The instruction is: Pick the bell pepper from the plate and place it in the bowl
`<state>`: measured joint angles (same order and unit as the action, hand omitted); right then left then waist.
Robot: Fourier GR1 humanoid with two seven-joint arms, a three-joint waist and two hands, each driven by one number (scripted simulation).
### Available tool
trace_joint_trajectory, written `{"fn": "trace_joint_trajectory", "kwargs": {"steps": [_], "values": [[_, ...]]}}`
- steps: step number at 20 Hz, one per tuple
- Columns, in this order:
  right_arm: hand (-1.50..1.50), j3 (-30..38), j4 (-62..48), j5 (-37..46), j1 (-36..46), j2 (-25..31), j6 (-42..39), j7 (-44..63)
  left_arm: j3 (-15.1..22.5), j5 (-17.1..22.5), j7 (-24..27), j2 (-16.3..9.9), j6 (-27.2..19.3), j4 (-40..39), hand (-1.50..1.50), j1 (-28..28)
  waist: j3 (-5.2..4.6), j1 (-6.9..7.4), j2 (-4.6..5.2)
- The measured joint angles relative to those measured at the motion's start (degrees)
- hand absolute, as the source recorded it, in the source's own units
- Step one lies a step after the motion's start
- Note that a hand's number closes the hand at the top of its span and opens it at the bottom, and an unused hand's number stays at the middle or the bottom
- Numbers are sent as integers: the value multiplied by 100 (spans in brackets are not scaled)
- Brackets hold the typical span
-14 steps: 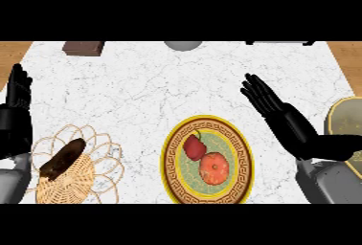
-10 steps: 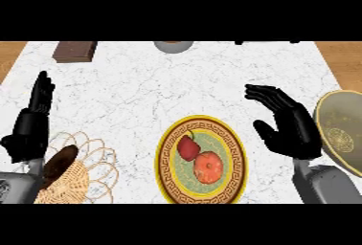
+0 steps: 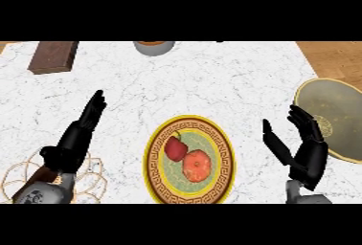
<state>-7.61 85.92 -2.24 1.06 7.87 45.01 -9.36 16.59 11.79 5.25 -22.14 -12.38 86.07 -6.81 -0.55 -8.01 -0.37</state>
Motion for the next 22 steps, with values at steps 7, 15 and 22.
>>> {"fn": "trace_joint_trajectory", "kwargs": {"steps": [7,15,22], "values": [[-150,-726,-741,1651,-617,-617,1733,538,447,114,-254,146,449,211,0,-170,-10,546,63],[-150,-1339,-1422,2577,-900,-600,1546,1860,633,147,-394,201,660,323,0,-341,-159,936,68],[-150,-1607,-1228,2946,-788,-445,886,3268,737,127,-463,252,726,345,0,-432,-269,1029,21]]}}
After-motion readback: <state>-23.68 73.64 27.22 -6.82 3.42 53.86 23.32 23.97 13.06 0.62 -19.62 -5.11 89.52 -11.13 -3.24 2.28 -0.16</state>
